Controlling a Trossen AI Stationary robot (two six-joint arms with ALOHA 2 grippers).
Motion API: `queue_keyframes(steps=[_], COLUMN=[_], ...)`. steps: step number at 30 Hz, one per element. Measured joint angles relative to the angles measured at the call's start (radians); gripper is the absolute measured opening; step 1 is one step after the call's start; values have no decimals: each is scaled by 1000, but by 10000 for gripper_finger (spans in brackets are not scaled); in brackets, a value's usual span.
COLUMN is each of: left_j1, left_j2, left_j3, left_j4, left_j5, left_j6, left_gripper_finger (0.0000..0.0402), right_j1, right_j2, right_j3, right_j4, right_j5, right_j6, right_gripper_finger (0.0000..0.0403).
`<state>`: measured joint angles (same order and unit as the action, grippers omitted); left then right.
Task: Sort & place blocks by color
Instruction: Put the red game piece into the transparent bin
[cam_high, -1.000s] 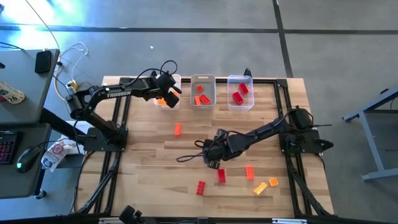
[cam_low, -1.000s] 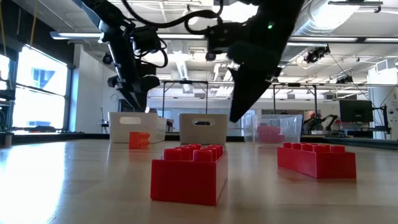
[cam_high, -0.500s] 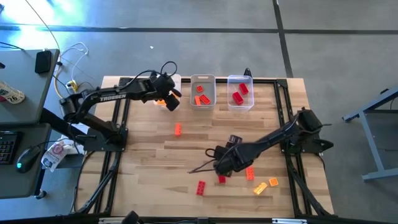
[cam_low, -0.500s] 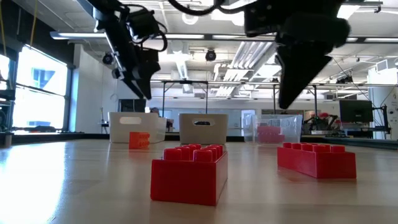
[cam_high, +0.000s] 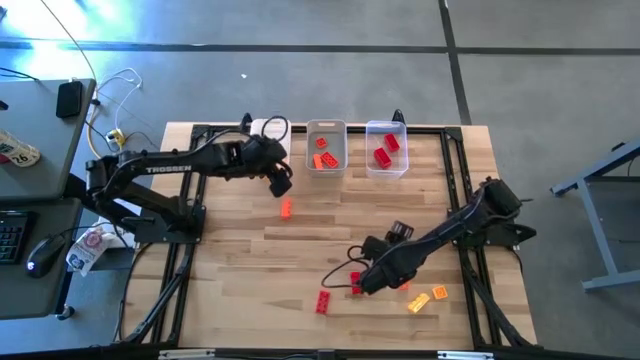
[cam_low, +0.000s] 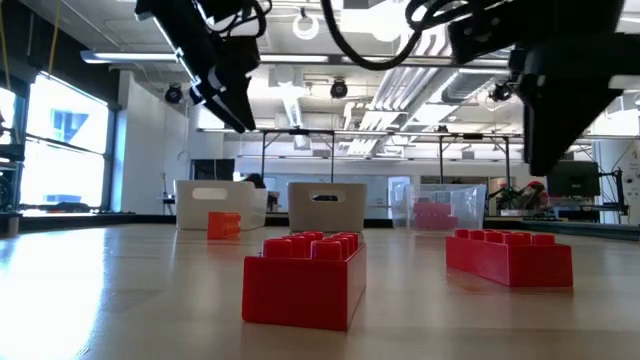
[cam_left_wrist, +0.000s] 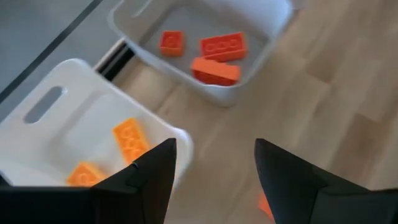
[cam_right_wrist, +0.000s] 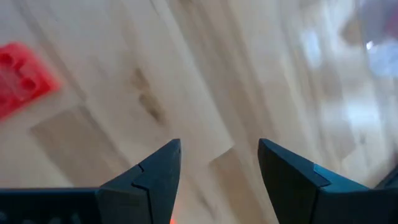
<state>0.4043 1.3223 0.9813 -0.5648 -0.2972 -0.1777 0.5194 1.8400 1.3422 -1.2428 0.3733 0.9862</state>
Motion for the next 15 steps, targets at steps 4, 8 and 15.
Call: queue_keyframes(steps=[4,8,15], left_j1=[-64,-121,-182], left_j2=[-4,-4,-4], left_j3=[0,0,0], left_j4=[0,0,0], left_j5=[0,1,0], left_j6=[-7,-30,-52], left_gripper_finger=[204,204,204], right_j1=[26,42,41], right_j2=[0,0,0], right_j3=[0,0,0], right_j4=[13,50,260], right_j5=[-73,-133,-253], right_j6=[-3,-47,-168], right_gripper_finger=[202,202,202])
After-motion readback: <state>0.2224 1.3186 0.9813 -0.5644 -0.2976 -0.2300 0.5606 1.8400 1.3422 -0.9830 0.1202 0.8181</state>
